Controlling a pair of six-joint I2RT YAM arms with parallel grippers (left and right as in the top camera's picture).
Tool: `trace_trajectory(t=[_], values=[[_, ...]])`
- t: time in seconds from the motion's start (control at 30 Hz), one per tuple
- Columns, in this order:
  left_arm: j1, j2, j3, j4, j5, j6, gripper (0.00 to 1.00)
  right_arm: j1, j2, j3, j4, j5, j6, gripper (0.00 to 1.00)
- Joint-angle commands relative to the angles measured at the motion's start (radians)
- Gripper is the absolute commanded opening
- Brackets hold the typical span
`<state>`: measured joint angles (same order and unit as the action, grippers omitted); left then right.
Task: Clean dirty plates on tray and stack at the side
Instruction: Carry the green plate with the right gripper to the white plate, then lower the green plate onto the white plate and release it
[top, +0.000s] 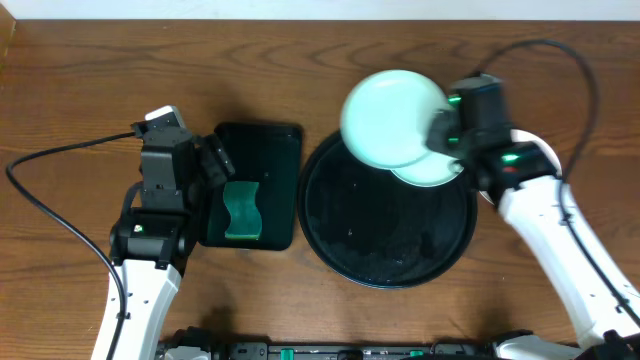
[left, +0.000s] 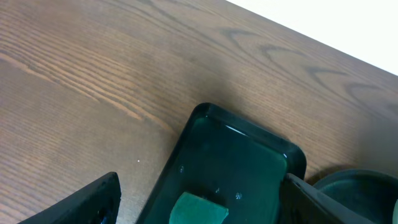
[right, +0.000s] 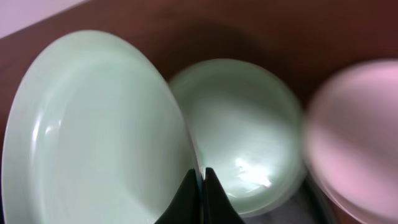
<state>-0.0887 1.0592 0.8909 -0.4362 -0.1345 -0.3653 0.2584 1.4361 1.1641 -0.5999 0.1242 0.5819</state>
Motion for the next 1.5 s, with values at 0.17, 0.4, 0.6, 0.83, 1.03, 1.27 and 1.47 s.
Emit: trace_trajectory(t=[0.17, 0.4, 0.6, 0.83, 1.03, 1.27, 1.47], values=[[0.003, 0.0, 0.016, 0.003, -0.016, 0.006, 0.82, -0.312, -0.031, 0.012, -0.119, -0.115, 0.084, 0.01], [0.003, 0.0, 0.016, 0.003, -0.016, 0.006, 0.82, -0.492, -0.031, 0.012, -0.195, -0.099, 0.083, 0.01], [0.003, 0.0, 0.016, 0.003, -0.016, 0.006, 0.82, -0.589, -0.031, 0.012, -0.244, -0.072, 0.082, 0.01], [0.003, 0.0, 0.016, 0.003, -0.016, 0.006, 0.82, -0.618, -0.031, 0.003, -0.273, 0.083, 0.083, 0.01], [0.003, 0.0, 0.016, 0.003, -0.016, 0.006, 0.82, -0.618, -0.031, -0.045, -0.249, 0.108, 0.083, 0.01], [0.003, 0.0, 0.016, 0.003, -0.016, 0.006, 0.82, -0.618, -0.031, -0.169, -0.148, 0.103, 0.084, 0.01], [0.003, 0.0, 0.016, 0.003, -0.016, 0.006, 0.82, -0.618, -0.031, -0.267, -0.063, 0.069, 0.083, 0.01]])
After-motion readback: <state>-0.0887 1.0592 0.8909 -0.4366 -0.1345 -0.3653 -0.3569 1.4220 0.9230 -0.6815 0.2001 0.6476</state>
